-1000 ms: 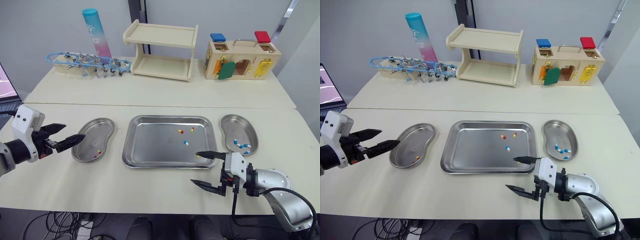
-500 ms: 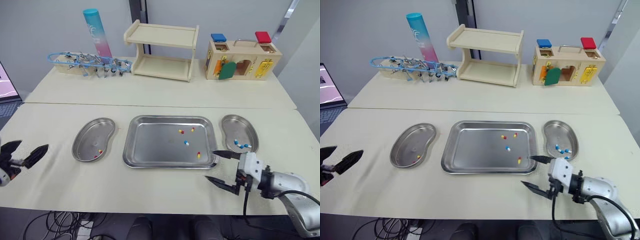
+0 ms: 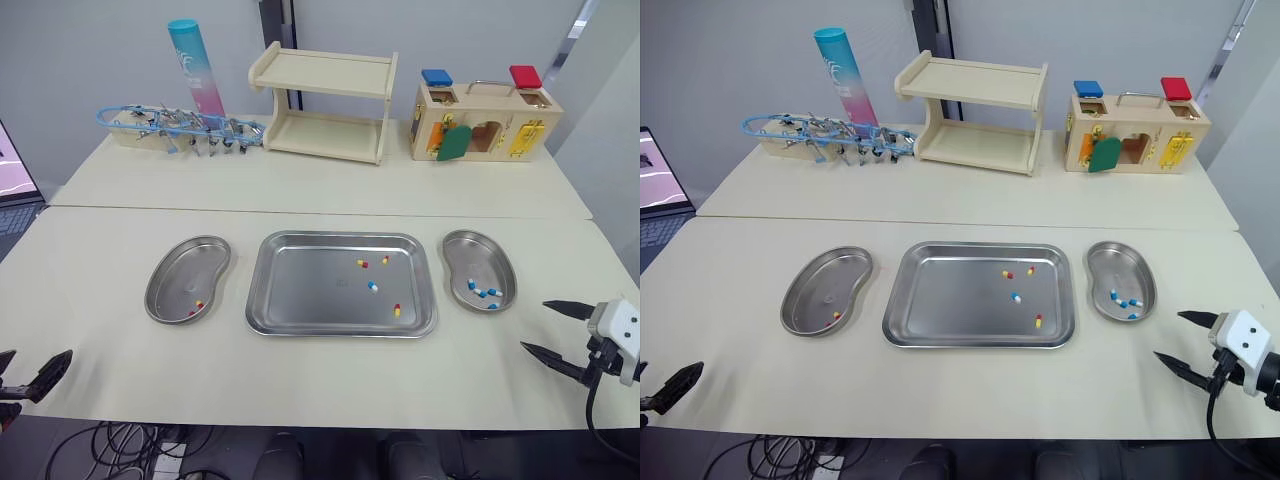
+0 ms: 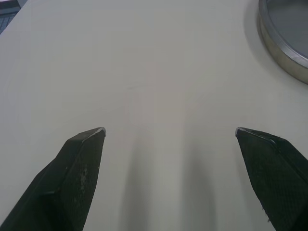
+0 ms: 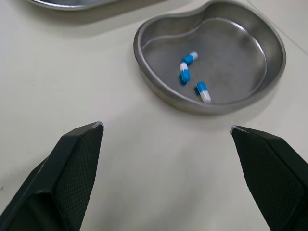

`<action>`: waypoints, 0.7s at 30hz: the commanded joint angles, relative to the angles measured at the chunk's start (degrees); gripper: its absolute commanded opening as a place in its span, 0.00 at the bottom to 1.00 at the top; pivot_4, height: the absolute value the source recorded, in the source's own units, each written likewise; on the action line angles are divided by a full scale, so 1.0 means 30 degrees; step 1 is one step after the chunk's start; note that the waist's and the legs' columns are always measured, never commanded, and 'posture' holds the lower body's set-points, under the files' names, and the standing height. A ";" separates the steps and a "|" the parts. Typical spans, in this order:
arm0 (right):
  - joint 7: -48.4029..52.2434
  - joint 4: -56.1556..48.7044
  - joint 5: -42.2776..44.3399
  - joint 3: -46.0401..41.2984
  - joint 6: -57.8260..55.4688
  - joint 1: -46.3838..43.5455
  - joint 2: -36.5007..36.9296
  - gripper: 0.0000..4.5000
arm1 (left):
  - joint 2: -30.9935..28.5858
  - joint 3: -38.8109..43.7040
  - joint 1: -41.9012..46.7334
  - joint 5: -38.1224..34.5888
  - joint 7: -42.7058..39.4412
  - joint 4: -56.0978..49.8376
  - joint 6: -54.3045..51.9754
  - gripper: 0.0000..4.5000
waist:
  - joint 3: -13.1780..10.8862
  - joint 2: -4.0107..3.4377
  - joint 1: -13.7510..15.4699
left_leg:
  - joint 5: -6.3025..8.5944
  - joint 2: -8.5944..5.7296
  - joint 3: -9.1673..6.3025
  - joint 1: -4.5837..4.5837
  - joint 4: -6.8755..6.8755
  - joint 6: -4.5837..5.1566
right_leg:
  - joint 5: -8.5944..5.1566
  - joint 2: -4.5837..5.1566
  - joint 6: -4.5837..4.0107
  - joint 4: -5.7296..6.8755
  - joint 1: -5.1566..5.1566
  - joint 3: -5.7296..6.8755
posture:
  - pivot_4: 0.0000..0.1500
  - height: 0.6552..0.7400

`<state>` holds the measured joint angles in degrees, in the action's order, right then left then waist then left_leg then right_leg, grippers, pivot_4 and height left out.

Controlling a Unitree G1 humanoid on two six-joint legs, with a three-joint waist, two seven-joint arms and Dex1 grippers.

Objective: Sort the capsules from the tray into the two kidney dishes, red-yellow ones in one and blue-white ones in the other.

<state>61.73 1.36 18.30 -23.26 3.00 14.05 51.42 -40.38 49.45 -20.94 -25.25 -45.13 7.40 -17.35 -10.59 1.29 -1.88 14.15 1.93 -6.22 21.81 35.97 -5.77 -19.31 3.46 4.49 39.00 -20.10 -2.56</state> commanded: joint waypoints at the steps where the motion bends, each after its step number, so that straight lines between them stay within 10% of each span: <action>1: 0.0082 0.0384 0.0111 -0.0571 0.0185 -0.0263 0.0295 1.00 | 0.0283 0.0275 -0.0602 -0.0224 0.0171 -0.0600 0.0330 1.00 | 0.0000 0.0000 -0.0021 | 0.0000 0.0000 0.0001 0.0000 0.0000 0.0000 | 0.0000 0.0000 0.0000 0.0000 0.0000 -0.0002 | 1.00 1.00; 21: 0.0677 0.1959 -0.0415 -0.0433 0.0927 -0.0996 0.0579 1.00 | -0.0601 -0.1638 -0.4736 -0.3735 -0.5112 -0.8641 -0.2333 1.00 | 0.0004 -0.0006 -0.0006 | 0.0001 0.0000 0.0006 0.0005 0.0002 -0.0003 | -0.0001 0.0001 0.0000 -0.0007 0.0005 -0.0003 | 1.00 1.00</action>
<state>63.61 7.40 16.94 -23.22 4.70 11.57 51.73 -41.19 45.28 -34.11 -34.20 -58.13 -13.80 -23.59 -10.58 1.27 -1.90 14.16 1.93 -6.18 21.82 35.98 -5.78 -19.31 3.47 4.49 38.97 -20.08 -2.59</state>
